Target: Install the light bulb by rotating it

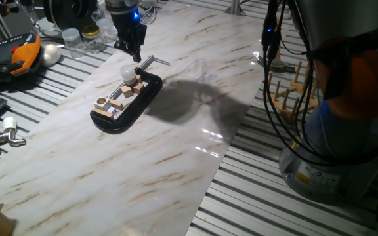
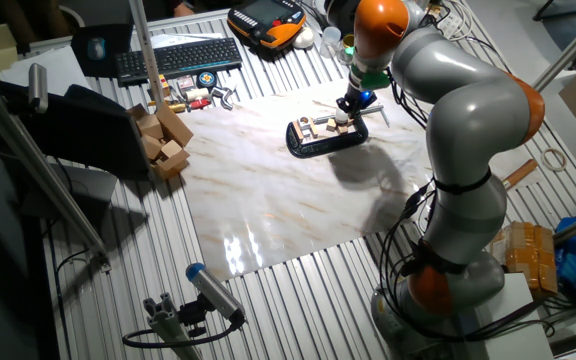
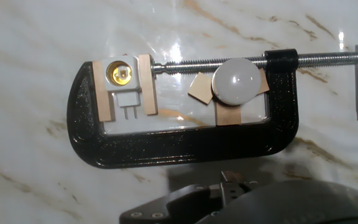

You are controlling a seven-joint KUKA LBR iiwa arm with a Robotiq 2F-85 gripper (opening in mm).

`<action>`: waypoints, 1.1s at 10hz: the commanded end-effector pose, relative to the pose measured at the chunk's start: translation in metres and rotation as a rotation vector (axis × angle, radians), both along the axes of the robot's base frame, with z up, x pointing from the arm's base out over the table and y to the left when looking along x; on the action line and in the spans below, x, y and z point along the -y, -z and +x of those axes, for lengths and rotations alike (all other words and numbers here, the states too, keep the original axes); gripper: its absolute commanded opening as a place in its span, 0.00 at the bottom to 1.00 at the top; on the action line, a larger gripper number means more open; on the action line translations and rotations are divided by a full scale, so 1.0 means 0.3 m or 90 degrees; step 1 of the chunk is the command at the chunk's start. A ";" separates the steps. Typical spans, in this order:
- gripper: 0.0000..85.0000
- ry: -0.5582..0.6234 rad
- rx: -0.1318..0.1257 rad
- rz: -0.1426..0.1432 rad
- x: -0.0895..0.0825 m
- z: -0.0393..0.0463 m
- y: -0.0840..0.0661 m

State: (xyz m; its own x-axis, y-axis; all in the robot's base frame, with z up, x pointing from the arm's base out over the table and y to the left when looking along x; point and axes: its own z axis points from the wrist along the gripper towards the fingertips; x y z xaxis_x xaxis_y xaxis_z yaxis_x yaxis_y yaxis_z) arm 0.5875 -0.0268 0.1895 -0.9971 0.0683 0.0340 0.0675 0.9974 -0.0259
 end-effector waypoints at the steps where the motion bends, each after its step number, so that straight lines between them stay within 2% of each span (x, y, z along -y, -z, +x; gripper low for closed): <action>1: 0.00 0.003 0.002 -0.006 -0.001 0.000 0.000; 4: 0.00 0.006 0.002 -0.015 -0.001 0.000 0.000; 7: 0.00 -0.009 0.005 -0.035 -0.001 0.000 0.000; 11: 0.00 -0.017 0.008 -0.029 -0.001 0.000 0.000</action>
State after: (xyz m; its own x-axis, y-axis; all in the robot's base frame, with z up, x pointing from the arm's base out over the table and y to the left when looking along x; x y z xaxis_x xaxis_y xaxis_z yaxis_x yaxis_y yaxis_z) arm 0.5875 -0.0265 0.1895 -0.9990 0.0404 0.0194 0.0389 0.9967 -0.0713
